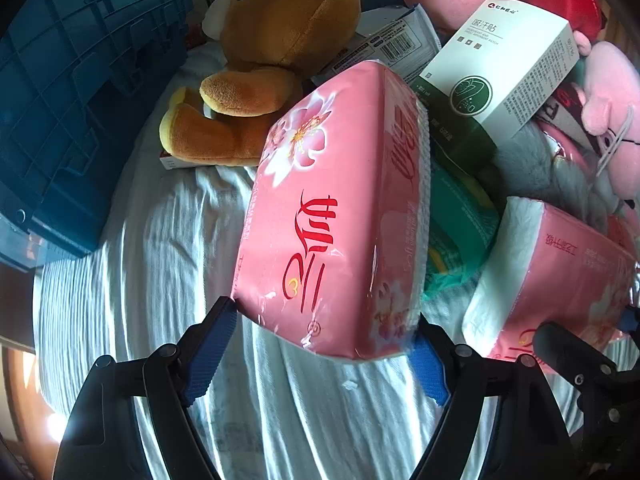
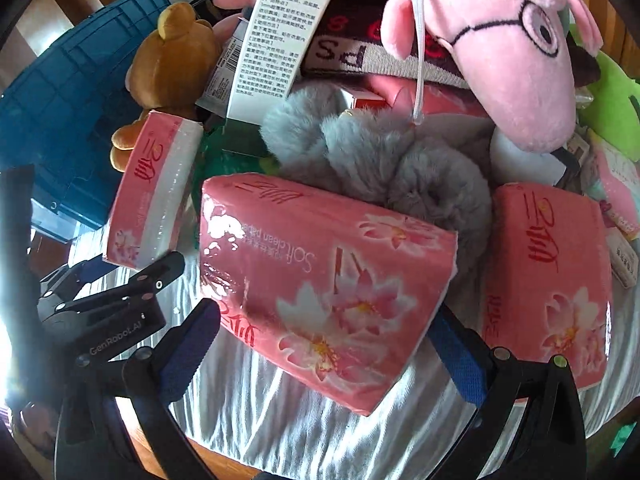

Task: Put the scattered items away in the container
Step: 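Grasp a pink tissue pack with the left tool while the right grasps another, then lift both pink tissue packs and carry them over the blue crate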

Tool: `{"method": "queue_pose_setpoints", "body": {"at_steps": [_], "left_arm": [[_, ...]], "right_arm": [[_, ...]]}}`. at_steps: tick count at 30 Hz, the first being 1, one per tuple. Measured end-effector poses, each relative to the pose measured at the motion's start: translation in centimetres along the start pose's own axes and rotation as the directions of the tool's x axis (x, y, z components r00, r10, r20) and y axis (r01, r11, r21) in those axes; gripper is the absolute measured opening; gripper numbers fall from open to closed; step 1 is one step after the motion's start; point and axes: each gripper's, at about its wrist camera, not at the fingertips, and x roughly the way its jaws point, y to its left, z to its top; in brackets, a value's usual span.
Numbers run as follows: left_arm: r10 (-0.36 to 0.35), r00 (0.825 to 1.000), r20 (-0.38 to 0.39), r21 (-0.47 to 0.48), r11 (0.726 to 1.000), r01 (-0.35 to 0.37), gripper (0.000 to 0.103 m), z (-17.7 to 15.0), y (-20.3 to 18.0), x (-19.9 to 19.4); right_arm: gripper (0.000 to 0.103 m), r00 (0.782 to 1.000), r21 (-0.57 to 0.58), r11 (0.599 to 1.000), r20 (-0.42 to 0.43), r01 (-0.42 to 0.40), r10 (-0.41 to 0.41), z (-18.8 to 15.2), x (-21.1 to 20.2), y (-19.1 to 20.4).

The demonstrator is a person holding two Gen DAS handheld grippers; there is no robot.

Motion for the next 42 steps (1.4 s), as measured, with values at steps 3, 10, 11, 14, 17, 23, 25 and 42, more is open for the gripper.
{"method": "queue_pose_setpoints", "body": {"at_steps": [3, 10, 11, 14, 17, 23, 25, 42], "left_arm": [[-0.018, 1.000, -0.005, 0.019, 1.000, 0.018, 0.087, 0.5, 0.3, 0.5], [-0.050, 0.999, -0.008, 0.072, 0.996, 0.051, 0.083, 0.7, 0.5, 0.7], [-0.056, 0.998, -0.008, 0.059, 0.997, 0.056, 0.082, 0.6, 0.7, 0.4], [-0.074, 0.997, -0.006, 0.019, 0.997, 0.074, 0.079, 0.1, 1.6, -0.2], [-0.080, 0.997, -0.021, -0.059, 0.995, 0.079, 0.076, -1.3, 2.8, -1.5], [-0.071, 0.997, -0.032, -0.155, 0.986, 0.065, 0.075, -4.9, 2.1, -4.8], [-0.039, 0.999, -0.024, -0.202, 0.979, 0.034, 0.075, -5.7, 0.7, -5.7], [0.140, 0.989, -0.038, -0.501, 0.854, -0.140, 0.074, -11.5, -3.6, -7.0]], "right_arm": [[0.103, 0.999, 0.041, 0.998, 0.017, 0.037, -0.037, 0.0, 0.1, 0.6], [0.103, 0.997, 0.112, 0.992, 0.042, 0.063, -0.068, -0.8, 0.0, 1.3], [0.103, 0.997, 0.119, 0.991, 0.039, 0.055, -0.060, -1.0, -0.2, 1.2], [0.103, 0.999, 0.110, 0.993, 0.035, 0.031, -0.036, -1.7, -0.8, 0.9], [0.103, 1.000, 0.070, 0.997, -0.005, -0.013, 0.014, -2.4, -1.3, 1.8], [0.103, 1.000, -0.060, 0.998, 0.002, -0.010, 0.010, -3.9, -3.3, 3.0], [0.103, 1.000, -0.116, 0.993, 0.021, 0.004, -0.002, -3.9, -4.2, 2.5], [0.103, 0.997, -0.723, 0.690, 0.042, -0.014, 0.064, -0.7, -5.4, 1.7]]}}
